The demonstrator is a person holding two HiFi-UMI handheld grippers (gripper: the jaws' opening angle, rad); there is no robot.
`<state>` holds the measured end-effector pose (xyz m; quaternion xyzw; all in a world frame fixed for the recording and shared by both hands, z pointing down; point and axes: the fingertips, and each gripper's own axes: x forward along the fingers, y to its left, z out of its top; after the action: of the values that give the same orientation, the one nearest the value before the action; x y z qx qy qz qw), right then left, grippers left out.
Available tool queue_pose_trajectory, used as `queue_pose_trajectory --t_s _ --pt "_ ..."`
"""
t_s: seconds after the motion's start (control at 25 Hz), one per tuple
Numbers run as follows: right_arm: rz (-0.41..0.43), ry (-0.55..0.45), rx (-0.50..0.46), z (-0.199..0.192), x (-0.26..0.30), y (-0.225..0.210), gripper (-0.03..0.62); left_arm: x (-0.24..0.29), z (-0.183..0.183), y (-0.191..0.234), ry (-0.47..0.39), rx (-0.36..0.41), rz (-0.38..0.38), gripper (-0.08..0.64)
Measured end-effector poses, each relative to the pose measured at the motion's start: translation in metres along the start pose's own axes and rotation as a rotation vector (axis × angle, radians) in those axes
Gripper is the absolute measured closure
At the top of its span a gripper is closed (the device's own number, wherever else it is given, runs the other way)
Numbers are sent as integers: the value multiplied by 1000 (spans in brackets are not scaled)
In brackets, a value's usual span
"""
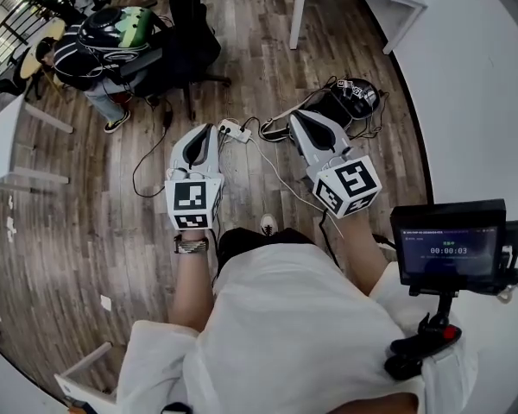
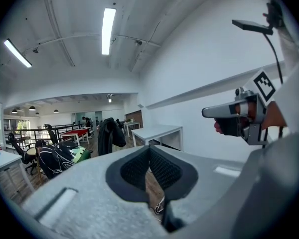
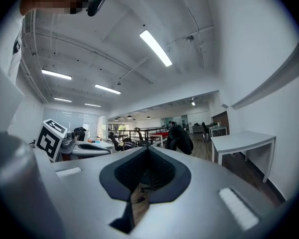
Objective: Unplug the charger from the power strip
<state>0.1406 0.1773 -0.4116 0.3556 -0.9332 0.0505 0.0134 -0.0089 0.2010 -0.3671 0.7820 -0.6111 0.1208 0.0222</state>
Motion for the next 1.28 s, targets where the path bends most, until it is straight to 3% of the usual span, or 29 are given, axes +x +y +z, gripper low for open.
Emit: queue_pose_trajectory --t_s 0.4,0.72,0.92,1.16,1.28 --pt "-9 22 12 -23 -15 -18 591 13 -22 -16 28 -4 -6 557" --pt "-28 57 20 -32 86 -61 591 102 -35 43 69 -22 -48 557" --pt "-53 93 42 -47 173 -93 591 169 -54 101 108 -36 -73 557" --pt "-72 102 62 -57 163 -97 591 166 -68 88 148 -13 -97 557" --pt "-91 134 72 -75 191 -113 591 192 -88 106 182 -54 -94 557"
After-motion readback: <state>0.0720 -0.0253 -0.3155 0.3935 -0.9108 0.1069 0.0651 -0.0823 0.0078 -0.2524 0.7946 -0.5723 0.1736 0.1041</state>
